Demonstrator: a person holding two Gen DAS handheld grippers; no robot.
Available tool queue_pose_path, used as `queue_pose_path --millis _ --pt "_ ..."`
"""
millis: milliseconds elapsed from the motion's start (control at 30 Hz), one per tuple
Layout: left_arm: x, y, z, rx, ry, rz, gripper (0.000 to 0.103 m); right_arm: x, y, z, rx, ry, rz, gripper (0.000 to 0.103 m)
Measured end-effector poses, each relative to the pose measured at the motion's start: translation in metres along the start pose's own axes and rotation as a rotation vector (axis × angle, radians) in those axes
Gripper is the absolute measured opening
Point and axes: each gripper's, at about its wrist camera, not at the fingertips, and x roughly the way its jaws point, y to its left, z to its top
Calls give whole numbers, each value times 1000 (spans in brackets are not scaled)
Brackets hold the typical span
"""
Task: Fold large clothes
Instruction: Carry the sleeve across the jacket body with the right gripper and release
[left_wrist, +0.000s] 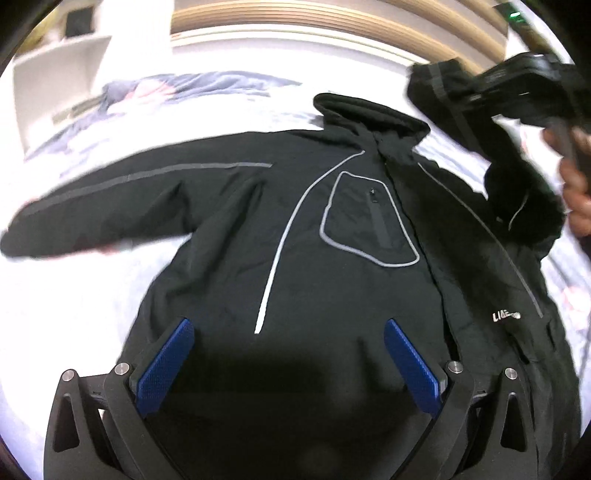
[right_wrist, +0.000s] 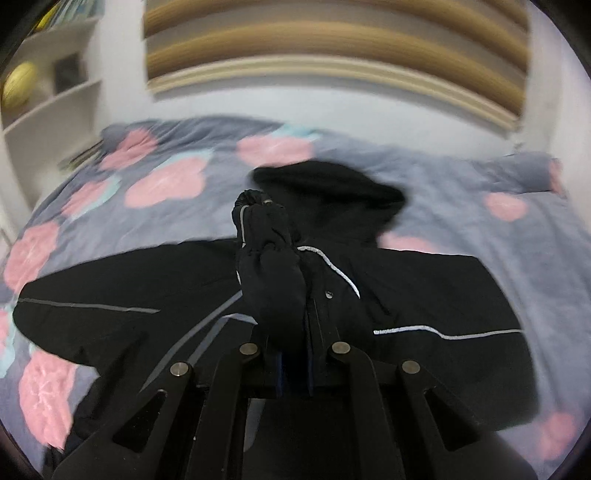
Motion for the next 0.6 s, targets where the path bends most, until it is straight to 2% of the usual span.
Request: queue_pose_path --millis 100,233,300,367,400,467,567,600 --pt "11 13 -14 -52 -31 -30 102 41 42 -14 -7 88 45 11" --pt "20 1 -18 -10 -52 -10 102 91 81 -35 -54 181 37 15" --pt "22 0 -19 -4 -65 -27 102 109 94 -47 -82 229 29 21" --pt "24 0 -19 -9 -64 -38 102 119 98 -56 -103 263 30 32" --pt "26 1 -18 -15 -65 -51 102 117 100 -58 -119 259 35 35" --pt "27 5 -18 -25 -70 -70 102 105 98 -60 -137 241 74 50" --pt "25 10 -21 -29 -69 -81 102 68 83 -56 -101 214 216 66" --pt "26 10 -21 -27 -68 -83 102 56 76 -55 -88 201 249 68"
